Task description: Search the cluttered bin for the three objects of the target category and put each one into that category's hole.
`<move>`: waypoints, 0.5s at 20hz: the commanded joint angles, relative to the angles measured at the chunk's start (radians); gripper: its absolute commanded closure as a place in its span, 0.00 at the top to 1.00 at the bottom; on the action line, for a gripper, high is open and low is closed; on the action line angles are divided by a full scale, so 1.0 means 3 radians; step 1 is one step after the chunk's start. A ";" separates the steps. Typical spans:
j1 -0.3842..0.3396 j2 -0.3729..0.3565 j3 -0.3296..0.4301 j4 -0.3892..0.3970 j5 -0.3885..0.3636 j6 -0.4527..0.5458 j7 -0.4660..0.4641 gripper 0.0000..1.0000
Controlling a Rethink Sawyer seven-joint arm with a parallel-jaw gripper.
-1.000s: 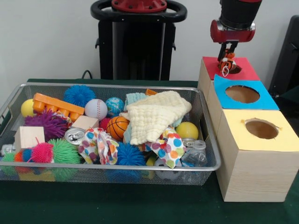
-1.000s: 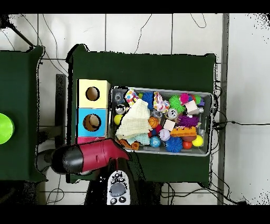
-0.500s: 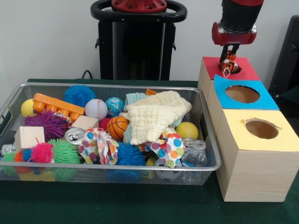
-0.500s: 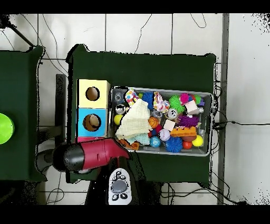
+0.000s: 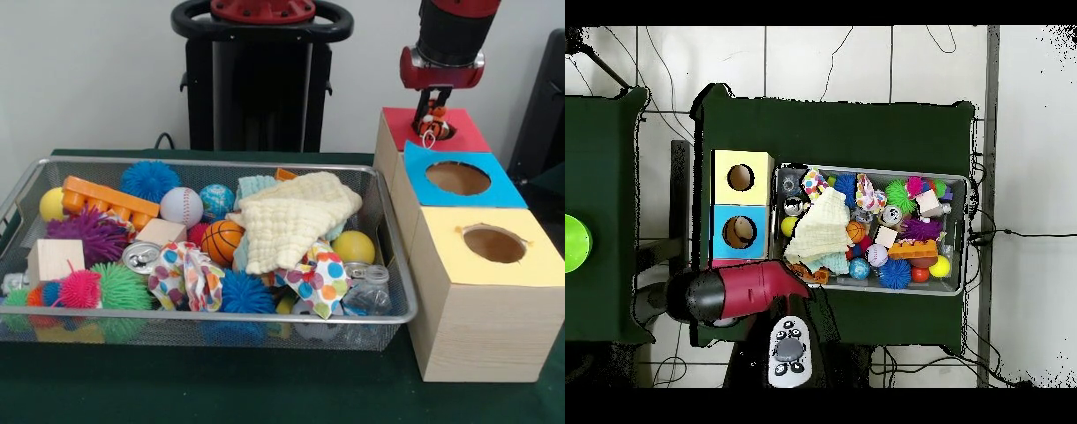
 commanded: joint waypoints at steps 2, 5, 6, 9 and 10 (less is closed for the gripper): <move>0.0004 0.0316 -0.0052 -0.0196 0.0070 0.0376 0.0586 0.00; -0.0009 0.0365 -0.0044 -0.0245 0.0098 0.0437 0.0568 0.00; -0.0012 0.0385 -0.0042 -0.0273 0.0108 0.0458 0.0565 0.00; 0.0005 0.0420 -0.0053 -0.0351 0.0118 0.0548 0.0578 0.00; 0.0011 0.0430 -0.0055 -0.0372 0.0124 0.0576 0.0586 0.00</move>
